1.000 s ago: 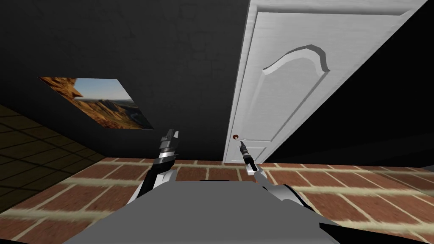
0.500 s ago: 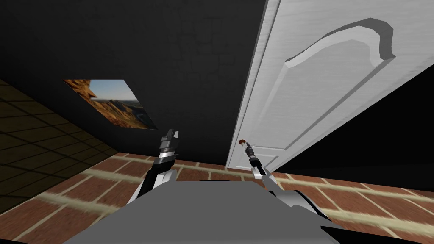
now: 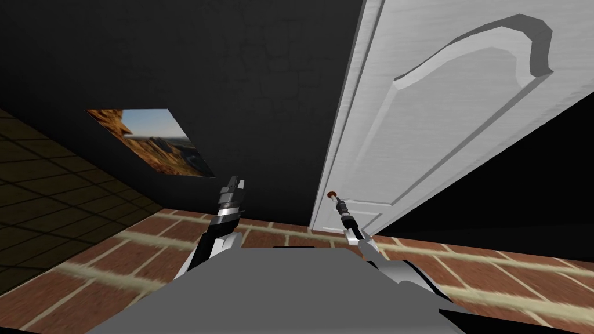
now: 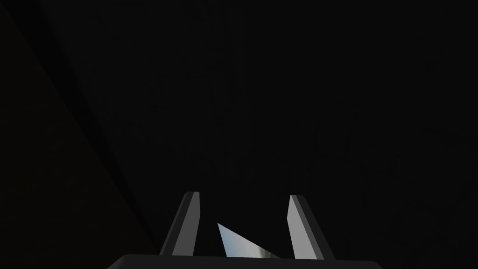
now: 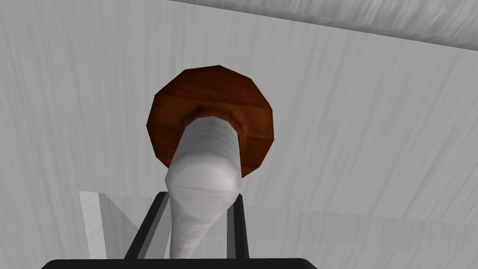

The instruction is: Pull the door open

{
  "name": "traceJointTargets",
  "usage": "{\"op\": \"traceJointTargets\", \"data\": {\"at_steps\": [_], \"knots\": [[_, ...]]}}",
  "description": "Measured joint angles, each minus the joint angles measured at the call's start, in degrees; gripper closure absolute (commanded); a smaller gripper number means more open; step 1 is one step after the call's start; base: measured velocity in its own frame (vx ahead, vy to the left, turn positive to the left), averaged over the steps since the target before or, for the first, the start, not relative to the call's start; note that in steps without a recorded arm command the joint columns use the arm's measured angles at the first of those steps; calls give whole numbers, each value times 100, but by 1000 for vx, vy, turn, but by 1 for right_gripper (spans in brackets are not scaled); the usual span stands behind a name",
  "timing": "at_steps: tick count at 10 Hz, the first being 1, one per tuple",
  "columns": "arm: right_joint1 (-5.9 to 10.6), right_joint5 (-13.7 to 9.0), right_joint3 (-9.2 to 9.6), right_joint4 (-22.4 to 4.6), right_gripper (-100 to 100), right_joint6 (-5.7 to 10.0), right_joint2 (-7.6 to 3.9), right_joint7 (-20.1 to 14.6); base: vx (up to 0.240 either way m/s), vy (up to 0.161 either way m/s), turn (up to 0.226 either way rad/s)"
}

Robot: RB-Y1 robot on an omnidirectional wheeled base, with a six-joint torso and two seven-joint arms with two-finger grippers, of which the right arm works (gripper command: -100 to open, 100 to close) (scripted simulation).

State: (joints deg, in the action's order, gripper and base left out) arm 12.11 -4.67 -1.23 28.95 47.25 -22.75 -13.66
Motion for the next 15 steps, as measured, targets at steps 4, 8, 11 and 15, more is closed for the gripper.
{"op": "traceJointTargets", "data": {"at_steps": [4,8,11,15], "knots": [[-51,34,68,64,100,43,-86,-106,-109,-46,83],[-201,165,320,100,100,241,-266,-419,-216,-90,131],[-294,269,521,103,100,422,-406,-674,-194,-71,93],[-417,348,680,62,100,728,-576,-901,-193,-80,120]]}}
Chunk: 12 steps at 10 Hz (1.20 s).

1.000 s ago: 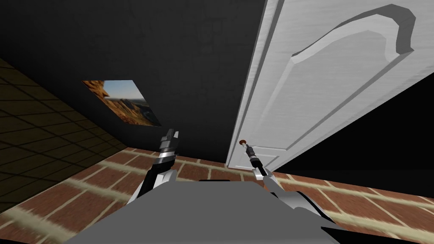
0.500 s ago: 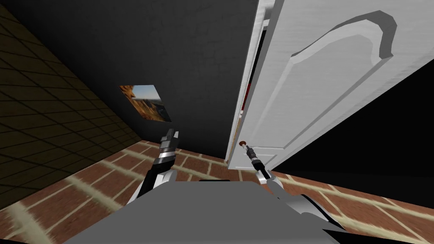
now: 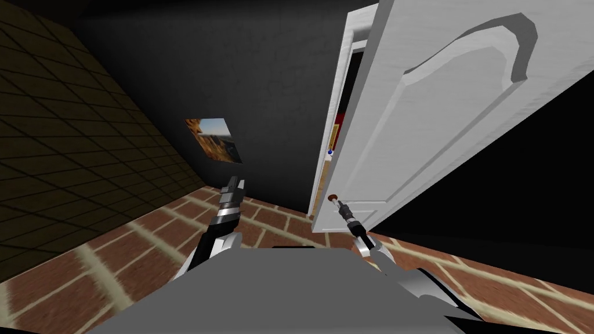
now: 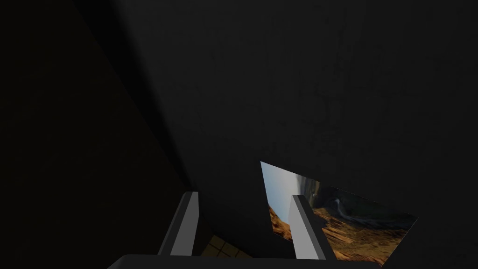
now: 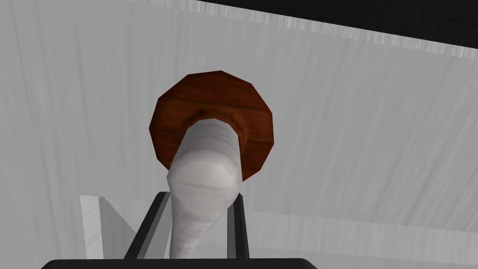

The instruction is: Pull the door open

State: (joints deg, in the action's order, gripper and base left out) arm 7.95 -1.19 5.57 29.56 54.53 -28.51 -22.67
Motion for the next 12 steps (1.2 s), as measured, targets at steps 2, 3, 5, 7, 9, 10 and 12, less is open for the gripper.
{"op": "traceJointTargets", "data": {"at_steps": [2,3,5,7,9,10,12], "knots": [[-35,73,136,-191,100,335,-120,-164,-165,-69,58],[-159,88,166,-34,100,332,-153,-208,-158,-69,102],[-251,122,236,-18,100,435,-225,-302,-114,-49,109],[-330,115,251,-89,100,641,-313,-361,-211,-110,186],[-536,121,287,76,100,745,-393,-422,-124,-88,76],[-517,137,317,-30,100,830,-386,-441,-91,-41,101],[-581,139,337,-129,100,1021,-452,-486,-131,-79,149]]}}
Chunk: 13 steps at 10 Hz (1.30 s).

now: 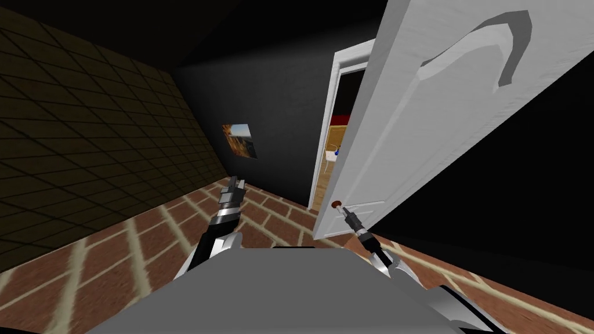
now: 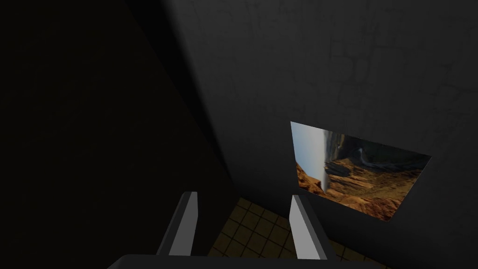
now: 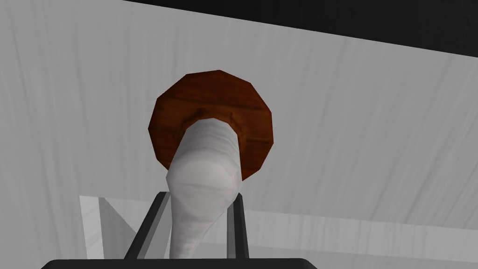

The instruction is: Pull the door open

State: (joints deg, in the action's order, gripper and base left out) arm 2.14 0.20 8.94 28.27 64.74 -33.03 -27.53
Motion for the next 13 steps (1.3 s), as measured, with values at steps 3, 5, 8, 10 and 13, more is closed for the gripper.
{"op": "traceJointTargets", "data": {"at_steps": [3,5,8,10,13], "knots": [[-106,1,35,-57,100,293,-139,-99,-156,-51,112],[-157,0,43,-84,100,337,-152,-113,-167,-91,195],[-264,-7,65,-93,100,523,-209,-148,-203,-114,187],[-274,-2,89,-247,100,722,-232,-163,-223,-119,161],[-339,7,124,-353,100,882,-262,-197,-116,-53,61]]}}
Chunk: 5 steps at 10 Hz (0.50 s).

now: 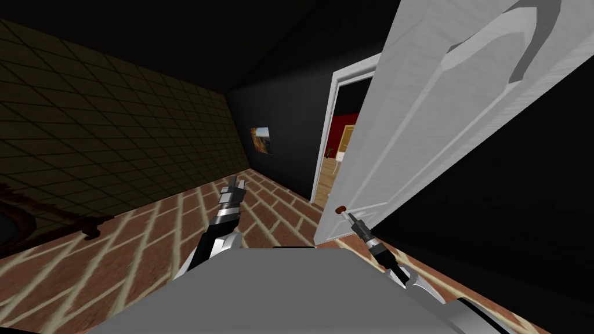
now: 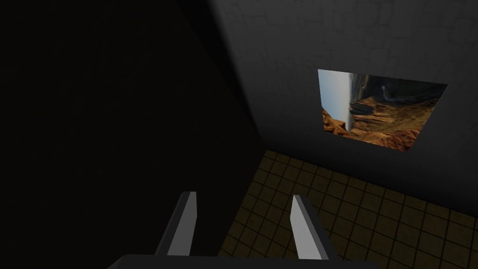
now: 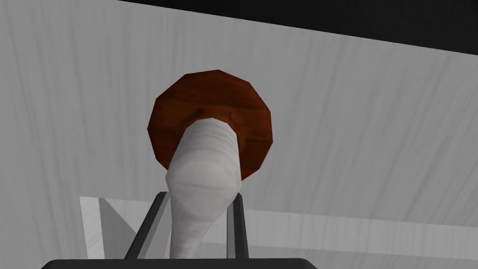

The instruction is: Pull the door open

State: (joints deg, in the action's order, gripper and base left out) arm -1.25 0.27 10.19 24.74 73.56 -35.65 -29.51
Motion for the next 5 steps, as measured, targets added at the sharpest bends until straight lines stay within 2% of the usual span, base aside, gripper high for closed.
{"op": "traceJointTargets", "data": {"at_steps": [1,5], "knots": [[-2,6,9,-35,100,26,10,-3,-127,-43,120],[20,-3,12,-26,100,39,3,-7,-195,-109,185]]}}
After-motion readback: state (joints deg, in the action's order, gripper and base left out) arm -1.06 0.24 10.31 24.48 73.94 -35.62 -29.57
